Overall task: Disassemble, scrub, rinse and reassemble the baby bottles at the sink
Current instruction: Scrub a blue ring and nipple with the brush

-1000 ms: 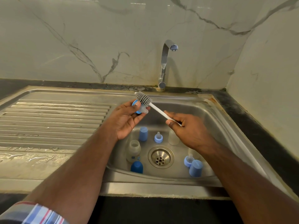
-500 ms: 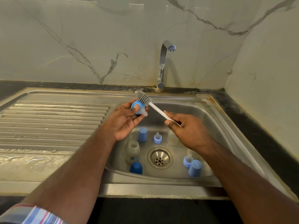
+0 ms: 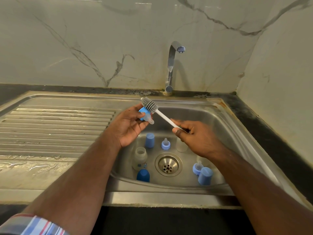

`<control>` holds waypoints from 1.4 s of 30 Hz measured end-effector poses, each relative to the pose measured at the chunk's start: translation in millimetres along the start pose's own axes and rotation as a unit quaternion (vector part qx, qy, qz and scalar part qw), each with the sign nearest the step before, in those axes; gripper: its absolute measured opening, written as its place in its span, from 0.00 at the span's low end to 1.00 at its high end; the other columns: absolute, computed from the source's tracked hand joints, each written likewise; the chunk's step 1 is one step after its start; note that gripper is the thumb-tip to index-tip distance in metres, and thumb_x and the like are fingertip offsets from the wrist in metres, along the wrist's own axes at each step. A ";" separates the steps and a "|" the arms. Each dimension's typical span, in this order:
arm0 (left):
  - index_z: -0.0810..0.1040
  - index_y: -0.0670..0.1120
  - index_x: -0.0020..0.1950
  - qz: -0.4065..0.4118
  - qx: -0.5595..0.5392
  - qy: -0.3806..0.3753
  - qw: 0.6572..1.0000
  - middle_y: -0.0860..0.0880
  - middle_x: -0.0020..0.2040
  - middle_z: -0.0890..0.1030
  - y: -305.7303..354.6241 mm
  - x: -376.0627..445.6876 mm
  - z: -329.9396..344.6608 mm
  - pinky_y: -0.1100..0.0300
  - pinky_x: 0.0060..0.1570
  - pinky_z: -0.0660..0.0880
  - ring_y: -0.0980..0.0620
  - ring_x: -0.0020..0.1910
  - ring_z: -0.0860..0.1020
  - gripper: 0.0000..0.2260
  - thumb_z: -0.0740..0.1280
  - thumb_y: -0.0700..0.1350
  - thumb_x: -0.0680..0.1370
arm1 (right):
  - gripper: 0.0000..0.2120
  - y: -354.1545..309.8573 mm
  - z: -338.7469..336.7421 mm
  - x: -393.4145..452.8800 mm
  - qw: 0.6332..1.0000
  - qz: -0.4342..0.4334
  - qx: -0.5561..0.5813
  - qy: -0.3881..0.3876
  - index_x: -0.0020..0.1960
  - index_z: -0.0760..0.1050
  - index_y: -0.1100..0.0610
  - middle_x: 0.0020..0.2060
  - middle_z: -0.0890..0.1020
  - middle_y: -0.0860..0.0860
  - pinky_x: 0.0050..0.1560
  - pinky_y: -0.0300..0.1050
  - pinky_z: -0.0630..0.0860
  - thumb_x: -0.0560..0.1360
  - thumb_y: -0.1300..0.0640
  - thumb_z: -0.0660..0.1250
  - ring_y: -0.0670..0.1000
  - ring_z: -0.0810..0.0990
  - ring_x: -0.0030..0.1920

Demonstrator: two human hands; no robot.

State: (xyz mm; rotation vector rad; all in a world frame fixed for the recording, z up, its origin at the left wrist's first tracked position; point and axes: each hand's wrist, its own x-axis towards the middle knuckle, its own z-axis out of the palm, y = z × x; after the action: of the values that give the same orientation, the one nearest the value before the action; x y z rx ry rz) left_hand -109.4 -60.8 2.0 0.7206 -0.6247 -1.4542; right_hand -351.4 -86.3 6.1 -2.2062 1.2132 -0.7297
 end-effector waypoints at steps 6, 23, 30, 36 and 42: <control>0.75 0.40 0.67 -0.023 0.081 0.014 0.996 0.40 0.60 0.82 -4.3 0.2 3.1 0.54 0.60 0.80 0.43 0.59 0.83 0.22 0.68 0.32 0.73 | 0.17 2.2 -1.2 0.4 1.000 -0.008 -0.012 -0.004 0.69 0.74 0.40 0.56 0.81 0.35 0.41 0.24 0.70 0.81 0.48 0.66 0.31 0.77 0.45; 0.73 0.42 0.72 0.004 0.073 0.037 0.997 0.39 0.62 0.83 -2.4 0.5 0.9 0.58 0.52 0.82 0.46 0.56 0.84 0.31 0.70 0.29 0.68 | 0.15 6.5 -3.5 2.5 0.999 0.007 -0.029 0.025 0.67 0.77 0.41 0.33 0.78 0.37 0.31 0.30 0.68 0.81 0.47 0.65 0.39 0.74 0.32; 0.78 0.45 0.65 0.010 0.083 0.049 0.995 0.38 0.62 0.82 -6.5 2.2 1.3 0.58 0.52 0.82 0.44 0.57 0.83 0.22 0.66 0.26 0.75 | 0.16 6.1 -8.1 -0.7 0.999 0.015 -0.023 0.042 0.69 0.75 0.43 0.37 0.79 0.39 0.41 0.39 0.74 0.82 0.46 0.63 0.43 0.75 0.37; 0.78 0.44 0.65 0.019 0.069 0.060 0.996 0.39 0.60 0.84 -4.9 3.3 1.0 0.58 0.50 0.82 0.44 0.57 0.84 0.22 0.68 0.27 0.75 | 0.16 5.9 -4.1 4.5 0.997 0.022 -0.050 0.045 0.69 0.76 0.42 0.42 0.83 0.41 0.39 0.38 0.75 0.81 0.46 0.63 0.44 0.78 0.37; 0.75 0.41 0.69 0.033 0.051 0.077 0.995 0.39 0.58 0.84 -3.1 3.3 2.3 0.59 0.47 0.82 0.44 0.55 0.85 0.28 0.72 0.30 0.69 | 0.17 2.7 -0.9 0.1 0.998 0.006 -0.054 0.041 0.69 0.75 0.40 0.43 0.83 0.41 0.39 0.36 0.75 0.81 0.44 0.62 0.44 0.78 0.37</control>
State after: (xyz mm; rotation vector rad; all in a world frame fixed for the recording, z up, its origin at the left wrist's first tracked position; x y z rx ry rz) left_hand -113.0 -64.2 0.9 0.8758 -0.6012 -1.2991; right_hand -353.5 -87.9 5.0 -2.2728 1.3334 -0.7727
